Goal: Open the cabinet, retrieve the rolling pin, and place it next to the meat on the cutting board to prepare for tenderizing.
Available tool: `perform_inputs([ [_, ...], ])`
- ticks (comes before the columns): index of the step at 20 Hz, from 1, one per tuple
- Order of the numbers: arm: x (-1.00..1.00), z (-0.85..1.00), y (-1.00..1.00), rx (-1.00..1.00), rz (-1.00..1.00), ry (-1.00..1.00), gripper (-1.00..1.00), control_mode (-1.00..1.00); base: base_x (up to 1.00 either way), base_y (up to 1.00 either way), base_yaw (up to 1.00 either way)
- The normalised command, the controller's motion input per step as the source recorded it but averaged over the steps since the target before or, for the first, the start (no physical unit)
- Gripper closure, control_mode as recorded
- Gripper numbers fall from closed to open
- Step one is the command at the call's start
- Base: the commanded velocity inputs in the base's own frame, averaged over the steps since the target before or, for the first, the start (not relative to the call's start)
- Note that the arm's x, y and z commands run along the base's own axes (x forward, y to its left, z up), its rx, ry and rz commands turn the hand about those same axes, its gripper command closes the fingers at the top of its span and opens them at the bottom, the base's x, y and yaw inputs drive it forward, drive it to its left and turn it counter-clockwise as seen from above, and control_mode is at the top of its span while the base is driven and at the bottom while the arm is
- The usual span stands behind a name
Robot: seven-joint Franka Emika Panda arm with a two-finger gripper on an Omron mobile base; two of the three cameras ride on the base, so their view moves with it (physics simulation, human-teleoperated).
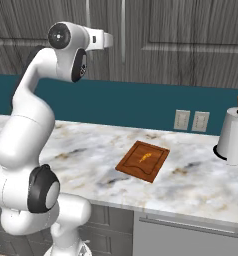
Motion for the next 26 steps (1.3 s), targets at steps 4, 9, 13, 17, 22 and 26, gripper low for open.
perform_inputs([
  [4,0.13,0.0,0.0,0.0,0.01,0.0,1.0,-1.0,0.0,0.0,0.0],
  [9,0.0,0.0,0.02,-0.01,0.0,-0.01,1.0,-1.0,0.0,0.0,0.0],
  [13,-0.31,0.0,0.44,-0.09,0.0,-0.06,1.0,-1.0,0.0,0.0,0.0],
  [17,-0.5,0.0,0.61,-0.05,0.0,-0.02,1.0,-1.0,0.0,0.0,0.0],
  [22,-0.62,0.0,0.69,0.0,0.0,-0.02,1.0,-1.0,0.0,0.0,0.0],
  [26,-0.68,0.0,0.78,0.0,0.0,-0.01,1.0,-1.0,0.0,0.0,0.0],
])
